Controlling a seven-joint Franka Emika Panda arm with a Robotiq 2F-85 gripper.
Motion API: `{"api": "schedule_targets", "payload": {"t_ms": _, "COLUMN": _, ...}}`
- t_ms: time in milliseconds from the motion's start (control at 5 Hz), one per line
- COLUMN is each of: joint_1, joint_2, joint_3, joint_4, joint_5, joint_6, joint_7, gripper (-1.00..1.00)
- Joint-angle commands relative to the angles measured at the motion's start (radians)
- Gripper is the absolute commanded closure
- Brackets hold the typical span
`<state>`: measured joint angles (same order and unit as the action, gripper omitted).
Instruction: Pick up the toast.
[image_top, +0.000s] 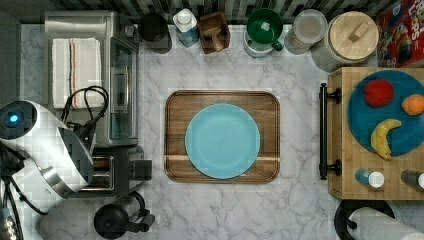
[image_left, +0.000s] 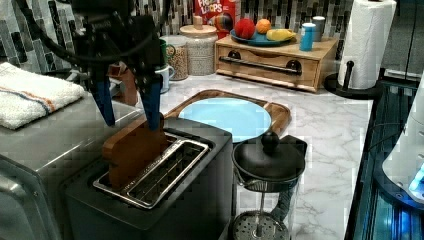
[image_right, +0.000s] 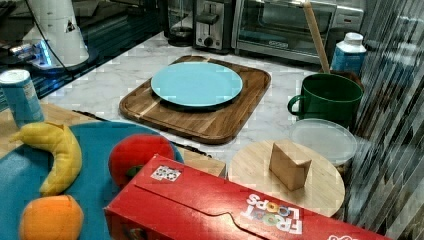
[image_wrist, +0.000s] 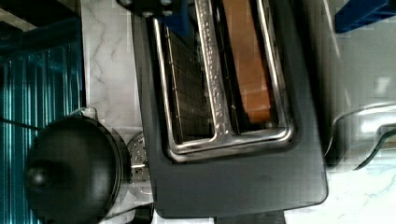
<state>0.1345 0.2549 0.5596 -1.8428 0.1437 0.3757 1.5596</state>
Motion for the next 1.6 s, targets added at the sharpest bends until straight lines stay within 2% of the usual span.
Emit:
{"api": "schedule_targets", "payload": {"t_ms": 200, "joint_1": 0.129, "joint_2": -0.006, "joint_3": 0.115, "joint_4": 0.013, "joint_5": 0.03, "joint_6": 0.042, "joint_7": 0.085, "gripper": 1.0}}
{"api": "schedule_targets", "payload": {"t_ms": 600, "joint_1": 0.112, "joint_2": -0.002, "joint_3": 0.107, "joint_4": 0.038, "joint_5": 0.037, "joint_6": 0.031, "joint_7": 0.096, "gripper": 1.0}}
{"api": "schedule_targets", "payload": {"t_ms": 800, "joint_1": 0.1, "joint_2": -0.057, "joint_3": 0.094, "joint_4": 0.043, "joint_5": -0.003, "joint_6": 0.016, "joint_7": 0.079, "gripper": 1.0}}
{"api": "schedule_targets", "payload": {"t_ms": 1000, "joint_1": 0.017, "joint_2": -0.178, "joint_3": 0.087, "joint_4": -0.006, "joint_5": 0.11, "joint_6": 0.036, "joint_7": -0.036, "gripper": 1.0}}
{"api": "schedule_targets", "payload": {"t_ms": 1200, "joint_1": -0.051, "joint_2": -0.233, "joint_3": 0.052, "joint_4": 0.012, "joint_5": 0.176, "joint_6": -0.022, "joint_7": -0.123, "gripper": 1.0}}
{"api": "schedule_targets", "payload": {"t_ms": 1400, "joint_1": -0.085, "joint_2": -0.27, "joint_3": 0.005, "joint_4": 0.018, "joint_5": 0.133, "joint_6": -0.079, "joint_7": -0.177, "gripper": 1.0}}
{"api": "schedule_targets", "payload": {"t_ms": 1600, "joint_1": -0.148, "joint_2": -0.334, "joint_3": -0.062, "joint_4": -0.065, "joint_5": 0.136, "joint_6": -0.089, "joint_7": -0.315, "gripper": 1.0}}
